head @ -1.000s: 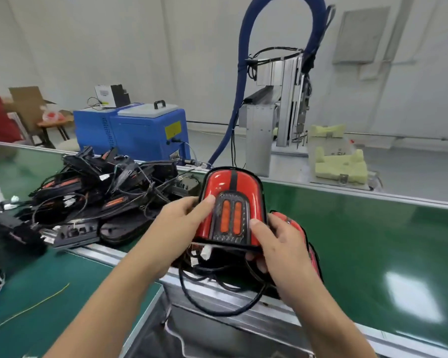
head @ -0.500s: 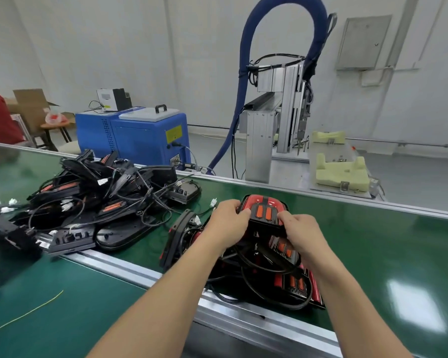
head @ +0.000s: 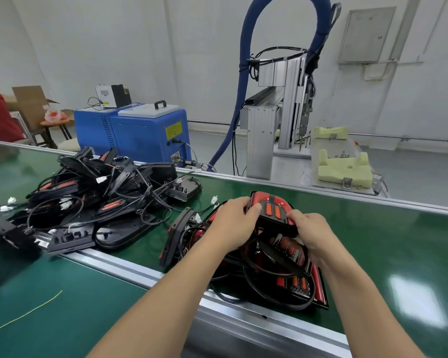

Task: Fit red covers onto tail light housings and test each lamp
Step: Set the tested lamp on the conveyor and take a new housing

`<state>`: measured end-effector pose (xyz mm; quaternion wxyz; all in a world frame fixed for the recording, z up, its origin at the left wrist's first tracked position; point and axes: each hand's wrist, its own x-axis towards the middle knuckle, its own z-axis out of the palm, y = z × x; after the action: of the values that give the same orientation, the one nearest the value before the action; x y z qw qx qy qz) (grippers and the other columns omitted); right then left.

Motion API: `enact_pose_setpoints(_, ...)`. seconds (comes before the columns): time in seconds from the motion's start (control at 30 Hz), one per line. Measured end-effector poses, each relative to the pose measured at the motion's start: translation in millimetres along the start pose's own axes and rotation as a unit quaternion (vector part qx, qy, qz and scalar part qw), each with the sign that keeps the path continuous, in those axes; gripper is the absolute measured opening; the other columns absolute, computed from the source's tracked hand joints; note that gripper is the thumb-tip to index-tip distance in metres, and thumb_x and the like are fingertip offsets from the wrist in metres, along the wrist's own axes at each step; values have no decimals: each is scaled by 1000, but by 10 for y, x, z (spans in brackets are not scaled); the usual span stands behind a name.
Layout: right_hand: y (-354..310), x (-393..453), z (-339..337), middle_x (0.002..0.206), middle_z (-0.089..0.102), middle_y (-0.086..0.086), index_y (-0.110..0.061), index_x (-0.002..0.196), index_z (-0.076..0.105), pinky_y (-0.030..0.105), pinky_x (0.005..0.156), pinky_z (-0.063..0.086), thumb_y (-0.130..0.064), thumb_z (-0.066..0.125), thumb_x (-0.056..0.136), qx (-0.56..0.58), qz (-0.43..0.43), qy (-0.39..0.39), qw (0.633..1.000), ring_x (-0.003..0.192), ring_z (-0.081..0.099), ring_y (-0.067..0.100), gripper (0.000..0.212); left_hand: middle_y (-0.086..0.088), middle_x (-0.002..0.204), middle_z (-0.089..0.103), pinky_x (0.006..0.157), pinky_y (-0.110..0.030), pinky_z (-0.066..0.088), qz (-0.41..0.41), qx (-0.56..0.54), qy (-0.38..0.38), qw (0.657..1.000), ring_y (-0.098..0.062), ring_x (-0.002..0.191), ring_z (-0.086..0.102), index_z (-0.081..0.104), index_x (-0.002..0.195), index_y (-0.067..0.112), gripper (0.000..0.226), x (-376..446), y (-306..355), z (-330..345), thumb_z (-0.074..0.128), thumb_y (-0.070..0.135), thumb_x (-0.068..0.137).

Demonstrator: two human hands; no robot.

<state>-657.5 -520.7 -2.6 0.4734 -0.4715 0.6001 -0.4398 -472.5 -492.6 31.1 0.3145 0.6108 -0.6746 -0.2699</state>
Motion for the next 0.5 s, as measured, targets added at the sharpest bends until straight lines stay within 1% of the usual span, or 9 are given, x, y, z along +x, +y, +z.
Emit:
enact_pose_setpoints(0.03,-5,13,-8,70,51,14,-9,78,54,30,53,40,-22,58,93,24,11,-7,1000,58,48,24,20,9,122,63,95,-21,46,2,-8,3,1000,-16,119,58,61,133,24,39,-14,19,-21,45,46,106)
enact_pose_setpoints(0.07,-11,35,-28,73,54,18,-7,84,58,28,49,40,-21,58,93,45,21,-13,999,58,50,25,17,5,128,64,101,-29,44,0,-17,13,1000,-19,126,57,60,135,22,42,-12,17,-31,44,48,106)
enact_pose_setpoints(0.1,-20,69,-49,75,56,21,-4,87,61,26,46,40,-20,57,94,61,27,-17,998,60,51,25,17,5,122,66,98,-31,45,3,-25,28,999,-18,122,59,63,125,25,37,-17,8,-45,43,49,106)
enact_pose_setpoints(0.17,-70,164,-89,73,58,25,1,88,61,26,41,39,-19,56,96,81,29,-10,996,63,51,26,23,10,105,65,83,-29,45,6,-36,58,998,-12,101,58,63,109,29,32,-33,-8,-66,38,50,107)
enact_pose_setpoints(0.23,-152,282,-110,67,62,23,4,88,61,26,38,37,-19,58,96,92,23,17,995,59,52,27,24,11,95,63,82,-30,40,-4,-30,58,998,-9,90,55,65,110,30,35,-60,-43,-92,36,49,108)
enact_pose_setpoints(0.3,-238,401,-119,73,65,20,2,90,58,24,35,36,-17,60,95,106,29,22,994,54,57,25,20,7,82,64,80,-32,41,1,6,51,999,-9,78,56,65,99,25,38,-105,-113,-86,35,46,109)
enact_pose_setpoints(0.33,-278,464,-121,77,66,20,0,91,56,23,34,35,-16,59,95,121,33,13,992,52,59,23,17,5,81,65,78,-34,43,7,25,49,998,-11,77,57,65,95,21,42,-141,-126,-85,34,45,109)
enact_pose_setpoints(0.4,-353,612,-122,82,64,18,-3,90,52,20,31,33,-14,54,96,163,38,3,986,48,58,19,12,-1,90,69,83,-39,47,24,58,47,997,-22,88,62,66,103,18,44,-178,-141,-74,32,45,109)
enact_pose_setpoints(0.5,-433,920,-92,79,61,16,-6,87,51,17,31,33,-15,50,97,184,41,23,982,51,56,19,14,-7,92,68,84,-44,48,52,130,26,990,-32,92,62,61,102,16,43,-195,-147,-16,31,46,109)
